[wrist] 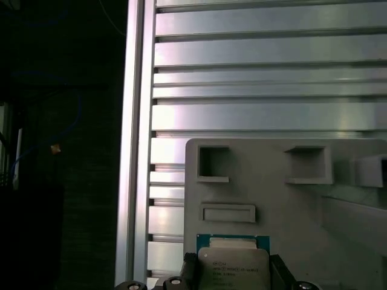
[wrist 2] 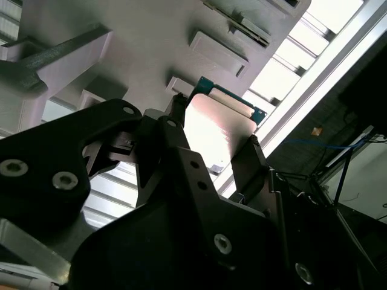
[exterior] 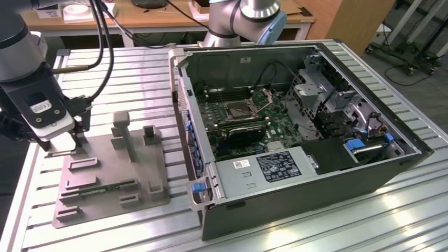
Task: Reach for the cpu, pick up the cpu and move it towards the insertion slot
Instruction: 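Pick up the cpu and move it towards the insertion slot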
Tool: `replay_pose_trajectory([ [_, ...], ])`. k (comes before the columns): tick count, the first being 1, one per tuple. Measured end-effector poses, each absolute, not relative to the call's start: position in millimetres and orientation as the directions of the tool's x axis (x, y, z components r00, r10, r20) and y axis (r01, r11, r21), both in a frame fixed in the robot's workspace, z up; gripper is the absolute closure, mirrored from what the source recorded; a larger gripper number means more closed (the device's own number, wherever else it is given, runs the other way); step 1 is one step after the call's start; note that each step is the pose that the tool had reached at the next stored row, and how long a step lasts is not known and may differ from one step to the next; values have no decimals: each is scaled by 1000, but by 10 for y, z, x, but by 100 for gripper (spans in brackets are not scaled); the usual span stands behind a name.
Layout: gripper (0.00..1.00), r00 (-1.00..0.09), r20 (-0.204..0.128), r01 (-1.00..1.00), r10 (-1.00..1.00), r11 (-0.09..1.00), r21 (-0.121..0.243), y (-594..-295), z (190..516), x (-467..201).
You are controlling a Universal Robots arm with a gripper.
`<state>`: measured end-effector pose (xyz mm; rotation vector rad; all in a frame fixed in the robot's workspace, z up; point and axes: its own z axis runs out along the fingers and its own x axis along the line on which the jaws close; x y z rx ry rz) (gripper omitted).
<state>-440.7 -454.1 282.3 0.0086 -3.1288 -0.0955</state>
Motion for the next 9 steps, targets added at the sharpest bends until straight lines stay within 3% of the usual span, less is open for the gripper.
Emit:
replay_pose_trajectory([
  [9, 45, -1000, 11, -5, -6, 998, 61, -4541, 2882, -4407],
])
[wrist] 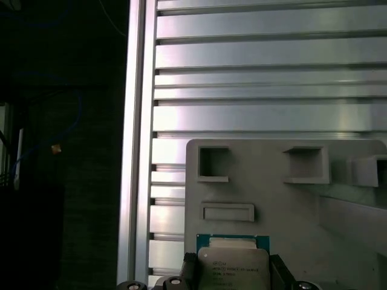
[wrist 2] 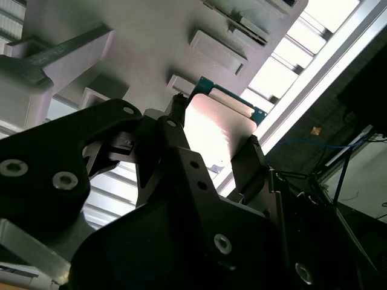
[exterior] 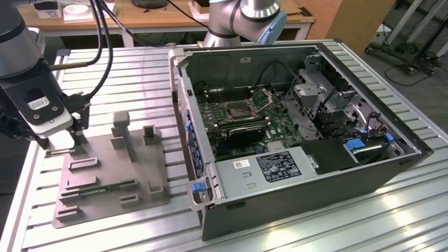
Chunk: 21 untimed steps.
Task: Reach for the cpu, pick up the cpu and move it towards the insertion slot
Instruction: 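Pick up the cpu and move it towards the insertion slot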
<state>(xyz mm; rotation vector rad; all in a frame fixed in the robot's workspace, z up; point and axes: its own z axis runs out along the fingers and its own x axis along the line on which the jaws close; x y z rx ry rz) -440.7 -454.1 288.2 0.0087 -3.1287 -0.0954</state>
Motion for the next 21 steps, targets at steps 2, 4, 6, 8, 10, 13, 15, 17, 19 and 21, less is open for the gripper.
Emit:
replay_pose_trajectory([
  [2, 45, -1000, 11, -5, -6, 998, 61, -4541, 2895, -4407],
  [4, 45, -1000, 11, -5, -6, 998, 61, -4541, 2909, -4407],
  [6, 45, -1000, 11, -5, -6, 998, 61, -4541, 2922, -4407],
  [8, 45, -1000, 11, -5, -6, 998, 61, -4541, 2937, -4407],
  [10, 45, -1000, 11, -5, -6, 998, 61, -4541, 2951, -4407],
  [13, 45, -1000, 11, -5, -6, 998, 61, -4541, 2971, -4407],
  [15, 45, -1000, 11, -5, -6, 998, 61, -4541, 2985, -4407],
  [17, 45, -1000, 11, -5, -6, 998, 61, -4541, 2996, -4407],
  [19, 45, -1000, 11, -5, -6, 998, 61, -4541, 3001, -4406],
  [21, 45, -1000, 11, -5, -6, 998, 61, -4541, 3010, -4406],
])
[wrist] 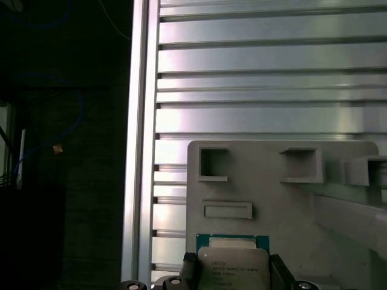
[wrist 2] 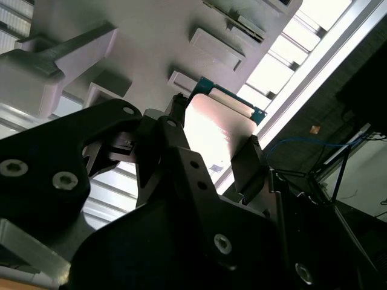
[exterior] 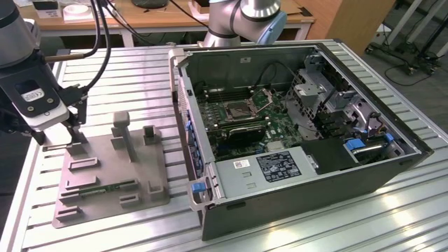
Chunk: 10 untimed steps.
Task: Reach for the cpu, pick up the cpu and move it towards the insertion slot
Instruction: 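Pick up the cpu and move it towards the insertion slot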
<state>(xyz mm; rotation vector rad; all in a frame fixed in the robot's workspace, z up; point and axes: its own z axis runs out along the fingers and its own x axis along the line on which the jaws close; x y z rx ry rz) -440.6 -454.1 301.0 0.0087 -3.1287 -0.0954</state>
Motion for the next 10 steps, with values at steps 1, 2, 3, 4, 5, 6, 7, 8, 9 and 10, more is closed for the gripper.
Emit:
replay_pose_trajectory([
  [1, 45, -1000, 11, -5, -6, 998, 61, -4541, 3031, -4406],
  [2, 45, -1000, 11, -5, -6, 998, 61, -4541, 3032, -4406],
  [3, 45, -1000, 11, -5, -6, 998, 61, -4541, 3033, -4407],
  [4, 45, -1000, 11, -5, -6, 998, 61, -4541, 3035, -4406],
  [5, 45, -1000, 11, -5, -6, 998, 61, -4541, 3037, -4406],
  [6, 45, -1000, 11, -5, -6, 998, 61, -4541, 3040, -4406],
  [7, 45, -1000, 11, -5, -6, 998, 61, -4541, 3041, -4406],
  [8, 45, -1000, 11, -5, -6, 998, 61, -4541, 3042, -4406],
  [9, 45, -1000, 11, -5, -6, 998, 61, -4541, 3043, -4406],
  [10, 45, -1000, 11, -5, -6, 998, 61, -4541, 3045, -4407],
])
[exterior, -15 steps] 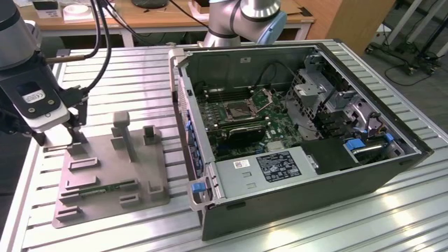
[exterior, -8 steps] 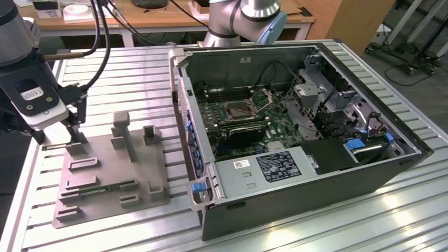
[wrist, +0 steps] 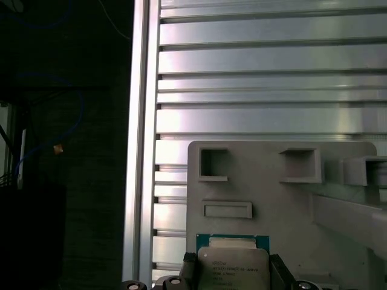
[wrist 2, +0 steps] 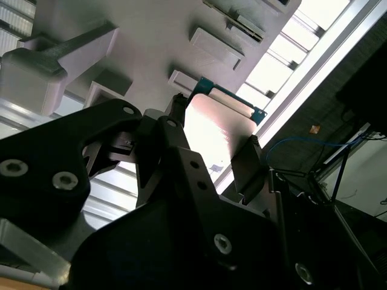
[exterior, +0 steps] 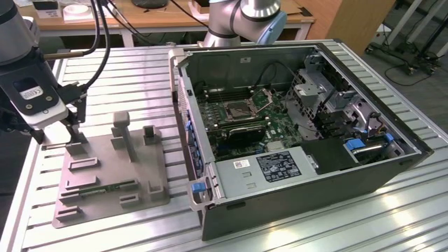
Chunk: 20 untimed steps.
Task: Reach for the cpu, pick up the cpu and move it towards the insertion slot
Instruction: 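Pick up the cpu and move it towards the insertion slot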
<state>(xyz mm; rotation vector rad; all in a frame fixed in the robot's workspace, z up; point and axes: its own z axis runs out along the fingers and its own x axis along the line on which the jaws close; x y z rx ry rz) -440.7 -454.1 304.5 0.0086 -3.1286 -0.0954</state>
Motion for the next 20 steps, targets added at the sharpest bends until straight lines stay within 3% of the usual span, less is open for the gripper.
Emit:
replay_pose_trajectory([
  [20, 45, -1000, 11, -5, -6, 998, 61, -4541, 3137, -4406],
])
